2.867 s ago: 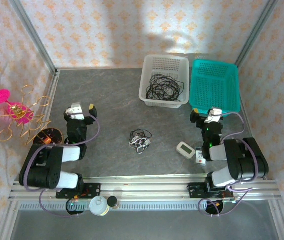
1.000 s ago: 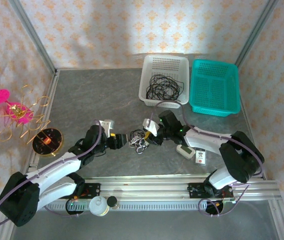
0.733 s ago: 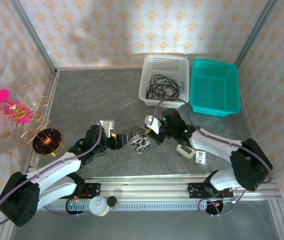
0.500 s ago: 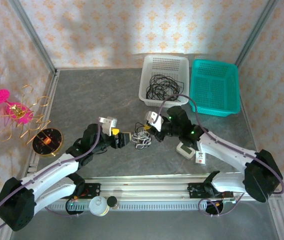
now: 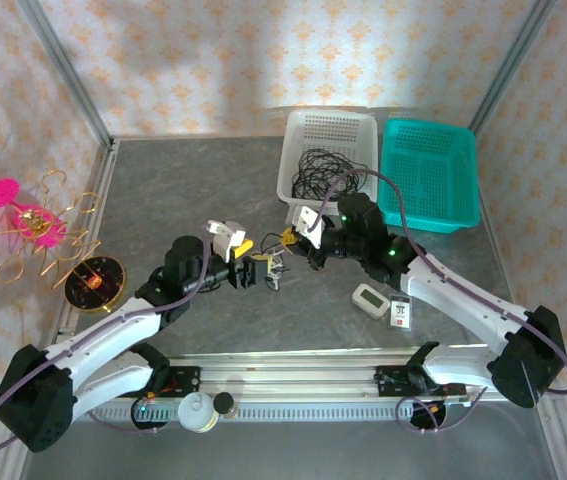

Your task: Untangle the cables

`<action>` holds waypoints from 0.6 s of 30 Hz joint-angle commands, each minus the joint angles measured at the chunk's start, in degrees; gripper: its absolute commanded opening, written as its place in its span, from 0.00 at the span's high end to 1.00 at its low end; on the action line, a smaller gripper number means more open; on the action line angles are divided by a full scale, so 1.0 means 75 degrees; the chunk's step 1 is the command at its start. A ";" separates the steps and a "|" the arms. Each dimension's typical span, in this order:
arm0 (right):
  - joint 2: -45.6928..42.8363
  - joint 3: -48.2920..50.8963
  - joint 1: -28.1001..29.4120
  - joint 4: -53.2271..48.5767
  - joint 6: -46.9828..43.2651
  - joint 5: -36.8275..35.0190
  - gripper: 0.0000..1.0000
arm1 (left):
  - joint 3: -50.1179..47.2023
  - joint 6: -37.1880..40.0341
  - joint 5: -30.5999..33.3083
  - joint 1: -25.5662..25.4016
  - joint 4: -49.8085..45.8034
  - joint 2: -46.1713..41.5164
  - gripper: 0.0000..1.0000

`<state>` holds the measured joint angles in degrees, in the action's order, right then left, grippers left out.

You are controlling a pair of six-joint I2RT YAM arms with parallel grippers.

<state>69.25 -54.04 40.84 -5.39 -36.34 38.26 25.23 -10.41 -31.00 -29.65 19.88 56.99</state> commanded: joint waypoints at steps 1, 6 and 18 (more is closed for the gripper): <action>-0.0133 -0.0203 0.0051 -0.0140 -0.0089 0.0297 1.00 | -0.0215 0.0024 -0.0351 -0.0030 0.1549 0.0219 0.26; -0.0164 -0.0200 0.0063 -0.0217 -0.0007 0.0395 1.00 | 0.0031 0.0156 0.0404 -0.0025 0.1638 0.0662 0.50; -0.0463 -0.0169 0.0065 -0.0074 0.0318 0.0529 1.00 | -0.0166 -0.0111 -0.0024 -0.0321 0.3286 0.1082 0.92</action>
<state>67.53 -54.04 40.84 -7.35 -35.22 40.88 24.25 -11.44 -31.20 -31.55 38.28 65.63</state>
